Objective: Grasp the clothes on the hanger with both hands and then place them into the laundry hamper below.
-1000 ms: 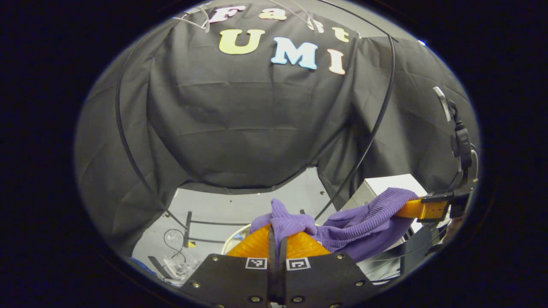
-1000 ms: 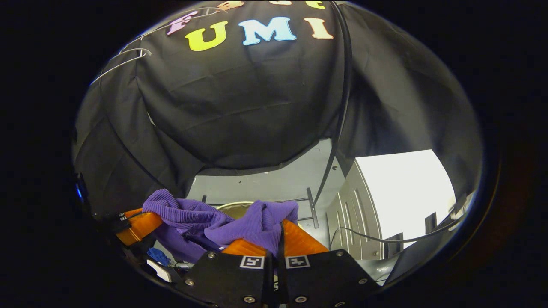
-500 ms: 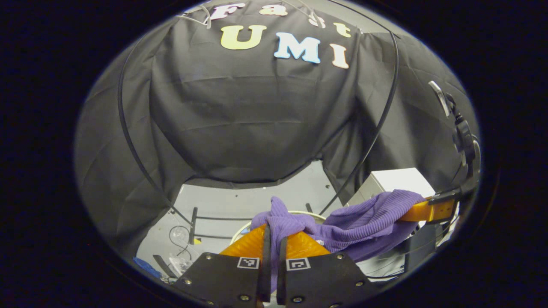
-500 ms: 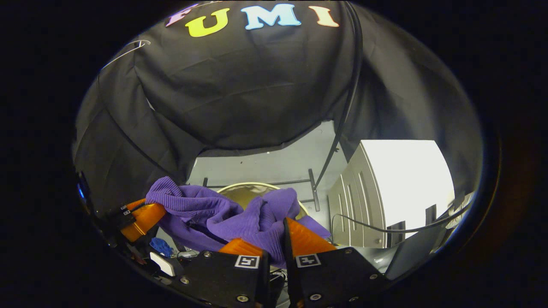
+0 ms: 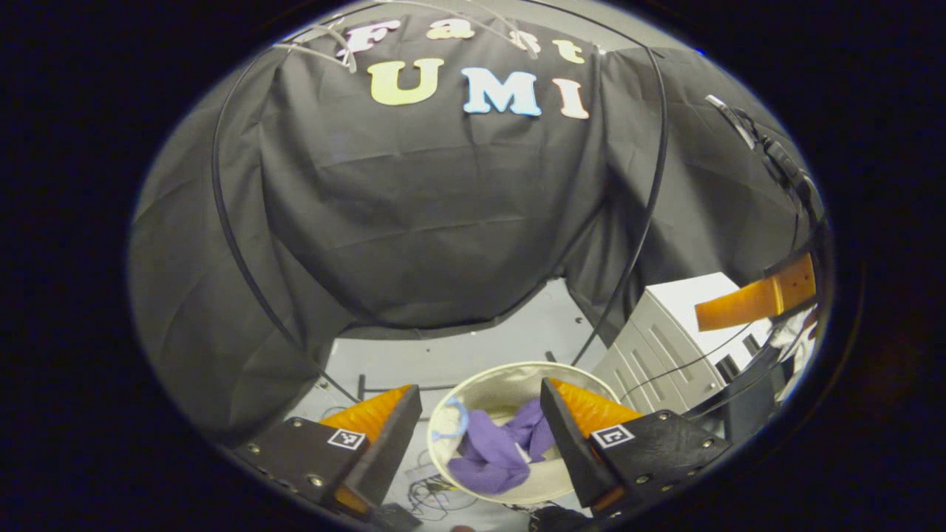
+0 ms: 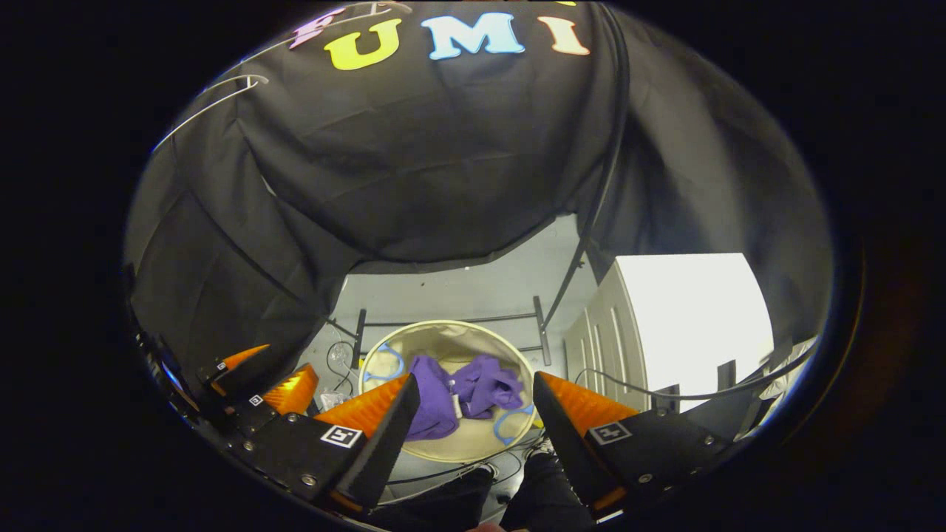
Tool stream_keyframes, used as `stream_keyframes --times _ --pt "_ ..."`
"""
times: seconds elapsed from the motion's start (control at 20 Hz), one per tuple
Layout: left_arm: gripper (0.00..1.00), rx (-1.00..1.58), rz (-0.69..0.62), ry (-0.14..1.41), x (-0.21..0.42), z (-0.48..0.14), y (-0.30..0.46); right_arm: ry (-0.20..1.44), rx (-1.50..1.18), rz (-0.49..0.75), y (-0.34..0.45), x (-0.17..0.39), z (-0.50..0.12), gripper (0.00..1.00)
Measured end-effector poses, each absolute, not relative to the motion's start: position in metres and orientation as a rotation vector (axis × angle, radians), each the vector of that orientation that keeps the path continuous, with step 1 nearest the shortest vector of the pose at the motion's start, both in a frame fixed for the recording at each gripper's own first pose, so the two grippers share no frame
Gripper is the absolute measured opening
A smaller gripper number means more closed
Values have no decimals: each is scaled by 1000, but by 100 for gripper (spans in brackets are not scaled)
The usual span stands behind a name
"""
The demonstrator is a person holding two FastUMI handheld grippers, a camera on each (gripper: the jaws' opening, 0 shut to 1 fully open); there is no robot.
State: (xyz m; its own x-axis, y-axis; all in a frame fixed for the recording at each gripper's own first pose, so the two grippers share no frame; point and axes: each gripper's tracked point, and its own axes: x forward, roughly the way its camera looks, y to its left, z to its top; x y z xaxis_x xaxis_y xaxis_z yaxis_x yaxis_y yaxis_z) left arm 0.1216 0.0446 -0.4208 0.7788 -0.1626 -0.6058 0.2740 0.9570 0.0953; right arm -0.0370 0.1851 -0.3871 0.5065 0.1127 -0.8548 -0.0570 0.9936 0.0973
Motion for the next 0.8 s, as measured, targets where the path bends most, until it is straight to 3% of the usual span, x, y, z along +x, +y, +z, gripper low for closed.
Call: stream_keyframes --times 0.15,0.2,0.25,0.3,0.7,0.75,0.8 --pt "100 212 -232 575 120 -380 52 944 61 37 151 -34 -343 95" --pt "87 196 -225 561 120 -364 55 909 55 8 136 -33 -325 95" --pt "87 168 -216 548 119 -346 59 874 46 -29 121 -34 -308 95" --pt "94 135 -208 532 118 -328 61 831 35 -65 104 -31 -288 95" --pt "94 -25 -115 264 143 -140 86 359 -10 -279 0 -2 -125 95" --pt "100 -35 -104 216 150 -114 85 295 -20 -291 -9 1 -106 92" --pt "99 -43 -89 168 155 -88 84 237 -25 -297 -18 5 -88 92"
